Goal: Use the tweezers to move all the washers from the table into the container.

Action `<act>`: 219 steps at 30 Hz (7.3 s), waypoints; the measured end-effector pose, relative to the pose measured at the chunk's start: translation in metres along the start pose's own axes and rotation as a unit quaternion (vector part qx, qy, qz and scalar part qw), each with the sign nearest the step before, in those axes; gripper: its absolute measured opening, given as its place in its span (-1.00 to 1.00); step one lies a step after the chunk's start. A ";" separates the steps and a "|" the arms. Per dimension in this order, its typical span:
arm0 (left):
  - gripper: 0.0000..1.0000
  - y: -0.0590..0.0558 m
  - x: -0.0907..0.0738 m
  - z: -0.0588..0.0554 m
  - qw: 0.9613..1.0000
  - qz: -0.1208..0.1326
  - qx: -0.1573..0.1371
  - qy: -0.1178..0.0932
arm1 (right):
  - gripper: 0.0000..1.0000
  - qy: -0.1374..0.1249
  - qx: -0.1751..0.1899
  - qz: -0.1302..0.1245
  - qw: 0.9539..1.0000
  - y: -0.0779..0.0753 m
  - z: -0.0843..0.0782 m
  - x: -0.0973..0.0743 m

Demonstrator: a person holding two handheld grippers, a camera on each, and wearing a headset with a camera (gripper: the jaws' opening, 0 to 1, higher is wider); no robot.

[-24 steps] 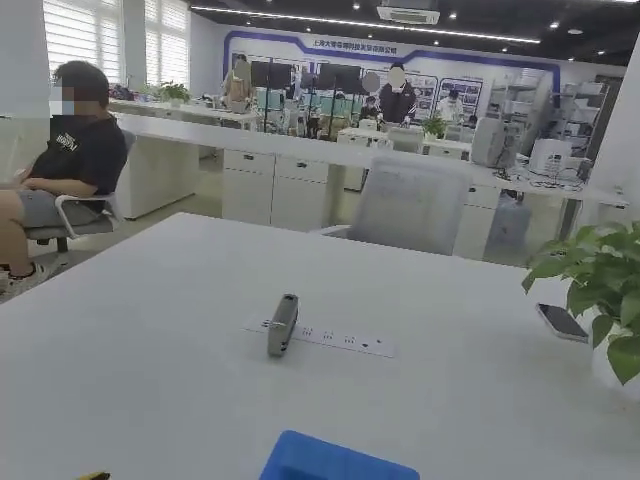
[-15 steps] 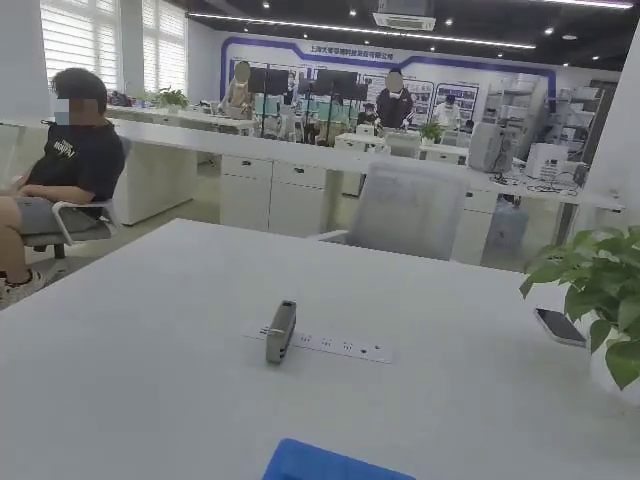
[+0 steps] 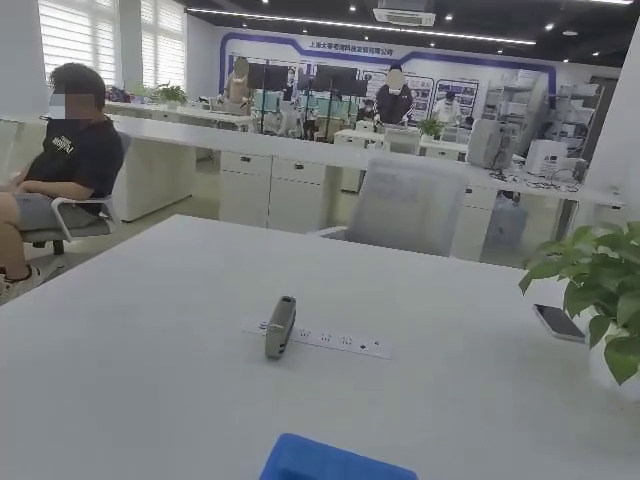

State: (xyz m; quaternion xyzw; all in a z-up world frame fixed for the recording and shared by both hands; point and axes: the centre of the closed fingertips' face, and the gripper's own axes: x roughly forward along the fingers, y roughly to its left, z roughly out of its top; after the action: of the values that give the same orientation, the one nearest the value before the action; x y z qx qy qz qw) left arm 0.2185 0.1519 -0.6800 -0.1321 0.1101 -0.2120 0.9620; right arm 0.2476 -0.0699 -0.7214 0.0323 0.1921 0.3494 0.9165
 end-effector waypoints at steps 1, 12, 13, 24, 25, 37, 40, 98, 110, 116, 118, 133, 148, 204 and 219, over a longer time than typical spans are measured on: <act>0.76 0.000 0.000 0.000 1.000 0.000 0.001 0.001 | 0.36 0.000 -0.001 0.001 1.000 0.001 0.000 0.000; 0.70 -0.001 -0.004 0.000 1.000 0.005 0.004 0.002 | 0.35 0.001 -0.008 0.007 1.000 0.008 0.003 0.004; 0.70 -0.001 -0.004 -0.001 1.000 0.006 0.004 0.002 | 0.35 0.002 -0.008 0.007 1.000 0.008 0.003 0.004; 0.64 -0.007 -0.006 -0.007 1.000 0.001 0.009 0.016 | 0.33 0.004 -0.009 0.009 1.000 0.012 0.001 0.001; 0.63 -0.008 -0.006 -0.008 1.000 0.000 0.011 0.017 | 0.32 0.004 -0.009 0.009 1.000 0.012 0.001 0.002; 0.54 -0.011 -0.004 -0.009 0.999 -0.008 0.019 0.024 | 0.31 0.006 -0.015 0.006 1.000 0.011 0.000 0.001; 0.50 -0.011 -0.004 -0.010 0.999 -0.011 0.019 0.026 | 0.31 0.005 -0.014 0.005 1.000 0.011 0.000 0.001; -0.93 -0.003 0.036 -0.187 0.783 -0.266 0.361 0.431 | -0.78 0.239 -0.203 0.225 0.922 0.067 -0.107 0.059; -1.00 -0.002 0.036 -0.192 0.726 -0.294 0.444 0.435 | -0.77 0.248 -0.224 0.230 0.914 0.068 -0.114 0.062; -1.00 -0.009 0.034 -0.174 0.723 -0.295 0.463 0.419 | -0.73 0.246 -0.243 0.229 0.910 0.067 -0.115 0.065; -1.00 -0.013 0.034 -0.162 0.728 -0.293 0.467 0.408 | -0.73 0.244 -0.245 0.230 0.910 0.068 -0.115 0.065; -1.00 -0.069 0.027 -0.105 0.745 -0.320 0.469 0.351 | -0.71 0.231 -0.276 0.251 0.899 0.081 -0.112 0.067; -1.00 -0.088 0.037 -0.101 0.751 -0.348 0.451 0.334 | -0.86 0.209 -0.294 0.277 0.890 0.094 -0.107 0.081; 0.05 -0.057 0.040 -0.045 0.968 -0.177 0.098 0.147 | -0.96 0.177 -0.152 0.188 0.954 0.062 -0.074 0.086; 0.27 -0.016 0.029 -0.041 0.986 -0.052 0.143 0.075 | -0.95 0.175 -0.144 0.164 0.960 0.059 -0.074 0.093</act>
State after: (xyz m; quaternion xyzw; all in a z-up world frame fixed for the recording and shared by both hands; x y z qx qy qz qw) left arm 0.2273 0.1165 -0.7188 0.0177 0.1432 -0.2844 0.9478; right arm 0.2459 0.0299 -0.8086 -0.1308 0.2892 0.5188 0.7938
